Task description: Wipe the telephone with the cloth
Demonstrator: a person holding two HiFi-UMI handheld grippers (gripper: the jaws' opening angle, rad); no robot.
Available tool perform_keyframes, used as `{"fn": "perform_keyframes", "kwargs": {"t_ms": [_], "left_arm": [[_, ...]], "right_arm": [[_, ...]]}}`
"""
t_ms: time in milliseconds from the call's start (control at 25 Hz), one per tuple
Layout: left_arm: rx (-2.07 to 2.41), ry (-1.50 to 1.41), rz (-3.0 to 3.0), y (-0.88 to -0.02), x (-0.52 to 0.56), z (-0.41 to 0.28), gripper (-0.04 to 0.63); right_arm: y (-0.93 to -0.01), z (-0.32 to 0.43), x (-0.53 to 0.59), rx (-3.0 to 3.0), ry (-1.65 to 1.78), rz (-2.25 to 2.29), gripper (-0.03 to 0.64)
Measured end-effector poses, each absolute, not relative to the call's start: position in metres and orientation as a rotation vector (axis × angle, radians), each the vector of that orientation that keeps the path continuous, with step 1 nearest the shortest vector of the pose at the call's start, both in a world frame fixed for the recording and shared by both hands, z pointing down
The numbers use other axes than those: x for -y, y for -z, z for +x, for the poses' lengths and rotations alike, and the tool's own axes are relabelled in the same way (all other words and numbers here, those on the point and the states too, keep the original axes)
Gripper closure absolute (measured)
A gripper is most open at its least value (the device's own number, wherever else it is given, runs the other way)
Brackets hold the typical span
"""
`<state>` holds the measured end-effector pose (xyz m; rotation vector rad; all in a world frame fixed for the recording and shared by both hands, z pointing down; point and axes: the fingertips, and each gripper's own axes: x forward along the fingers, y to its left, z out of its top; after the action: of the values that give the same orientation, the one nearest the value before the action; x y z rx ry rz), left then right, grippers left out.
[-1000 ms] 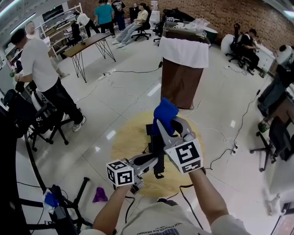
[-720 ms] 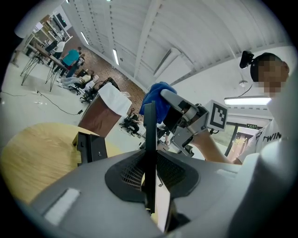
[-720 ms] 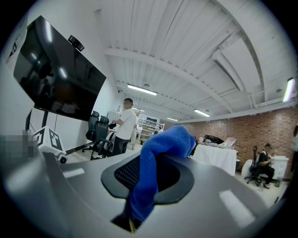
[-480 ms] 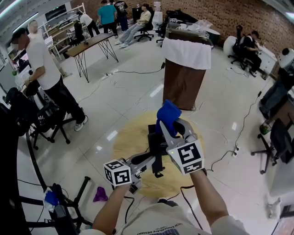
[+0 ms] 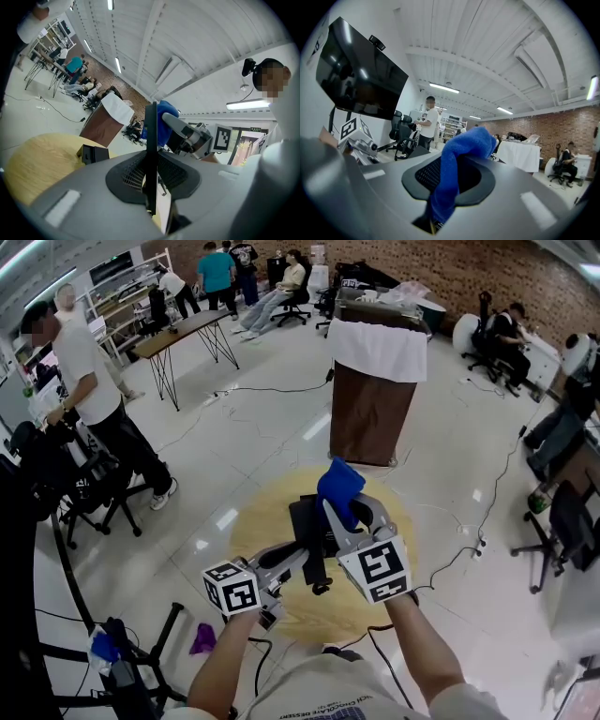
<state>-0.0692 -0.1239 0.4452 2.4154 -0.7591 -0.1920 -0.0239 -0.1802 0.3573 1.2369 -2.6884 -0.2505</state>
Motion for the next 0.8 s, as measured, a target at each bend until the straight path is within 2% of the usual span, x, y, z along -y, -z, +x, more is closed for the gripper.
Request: {"fn": "perform_keyframes", "kwargs": {"t_ms": [800], "left_arm": [[0.796, 0.272, 2.410, -0.426, 0.137, -0.080, 0.534]], "right_arm": [[-0.409, -0.025, 0.142, 2.660, 0.108, 1.178, 0.554]]}}
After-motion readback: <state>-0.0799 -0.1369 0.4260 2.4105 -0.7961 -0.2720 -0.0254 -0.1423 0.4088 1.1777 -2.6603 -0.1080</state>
